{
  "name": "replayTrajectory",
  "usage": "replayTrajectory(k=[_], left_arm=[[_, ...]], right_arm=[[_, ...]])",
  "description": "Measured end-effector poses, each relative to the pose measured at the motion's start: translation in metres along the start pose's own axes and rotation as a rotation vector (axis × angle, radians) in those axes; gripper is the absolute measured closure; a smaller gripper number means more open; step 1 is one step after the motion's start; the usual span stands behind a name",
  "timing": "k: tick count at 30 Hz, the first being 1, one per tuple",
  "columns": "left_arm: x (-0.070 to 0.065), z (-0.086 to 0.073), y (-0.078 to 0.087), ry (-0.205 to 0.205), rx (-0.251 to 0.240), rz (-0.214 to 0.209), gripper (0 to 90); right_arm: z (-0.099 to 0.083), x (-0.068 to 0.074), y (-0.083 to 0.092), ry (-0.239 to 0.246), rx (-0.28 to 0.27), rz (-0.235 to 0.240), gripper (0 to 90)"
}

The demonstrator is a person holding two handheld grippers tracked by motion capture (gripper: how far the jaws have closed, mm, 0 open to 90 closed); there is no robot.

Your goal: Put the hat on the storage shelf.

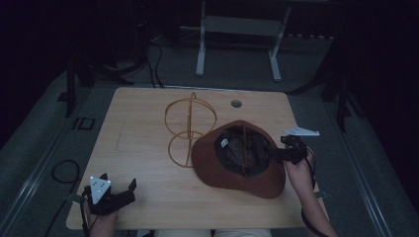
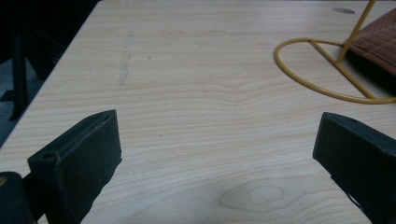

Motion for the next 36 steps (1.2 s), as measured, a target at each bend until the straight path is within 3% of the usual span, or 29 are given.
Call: replayTrajectory(k=[1, 3, 6, 10, 12, 14, 16, 19, 23, 25, 27, 29, 32, 36], left_arm=[[0.000, 0.000, 0.000, -0.004, 0.001, 0.000, 1.6], [-0.001, -0.001, 0.000, -0.008, 0.008, 0.002, 1.6], [-0.002, -0.001, 0.000, -0.007, 0.012, -0.006, 1.6], [-0.003, -0.001, 0.000, -0.010, 0.017, -0.014, 1.6], [-0.003, -0.002, 0.000, -0.015, 0.026, -0.004, 1.6], [-0.003, -0.002, 0.000, -0.008, 0.028, -0.009, 1.6], [-0.003, -0.002, 0.000, -0.006, 0.033, -0.009, 1.6], [-0.003, -0.002, 0.000, -0.006, 0.043, -0.010, 1.6], [-0.005, -0.003, 0.001, -0.009, 0.055, -0.016, 1.6], [-0.006, -0.003, 0.000, -0.012, 0.061, -0.021, 1.6], [-0.007, -0.004, 0.000, -0.018, 0.066, -0.022, 1.6], [-0.008, -0.004, 0.001, -0.017, 0.068, -0.024, 1.6], [-0.007, -0.005, 0.000, -0.020, 0.069, -0.022, 1.6], [-0.007, -0.005, 0.000, -0.020, 0.073, -0.023, 1.6]], right_arm=[[0.002, -0.001, -0.004, 0.003, 0.008, -0.015, 21.0], [0.004, -0.003, -0.012, 0.001, 0.035, -0.009, 20.5], [0.006, -0.006, -0.024, 0.009, 0.075, -0.038, 21.0], [0.006, -0.009, -0.038, -0.023, 0.109, -0.031, 17.6], [0.006, -0.014, -0.042, -0.020, 0.123, -0.071, 16.5], [0.005, -0.014, -0.045, -0.032, 0.123, -0.055, 14.1], [0.003, -0.015, -0.048, -0.021, 0.136, -0.073, 12.9], [0.000, -0.013, -0.053, -0.021, 0.167, -0.048, 12.6], [-0.007, -0.015, -0.058, -0.036, 0.219, -0.074, 16.1], [-0.010, -0.018, -0.059, -0.039, 0.242, -0.101, 28.5], [-0.013, -0.020, -0.061, -0.046, 0.249, -0.120, 34.0], [-0.017, -0.020, -0.064, -0.049, 0.262, -0.115, 43.6], [-0.021, -0.021, -0.067, -0.011, 0.283, -0.168, 51.2], [-0.023, -0.023, -0.067, -0.001, 0.302, -0.235, 64.1]])
Point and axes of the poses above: each handheld gripper's, and its own axes: y roughly backward along the jaws, z roughly out of its top, x roughly to its left, the point moved 9 cm from there along -y, roughly forward along the jaws, and after that the axes turned 15 degrees about z, right-handed, at the moved point
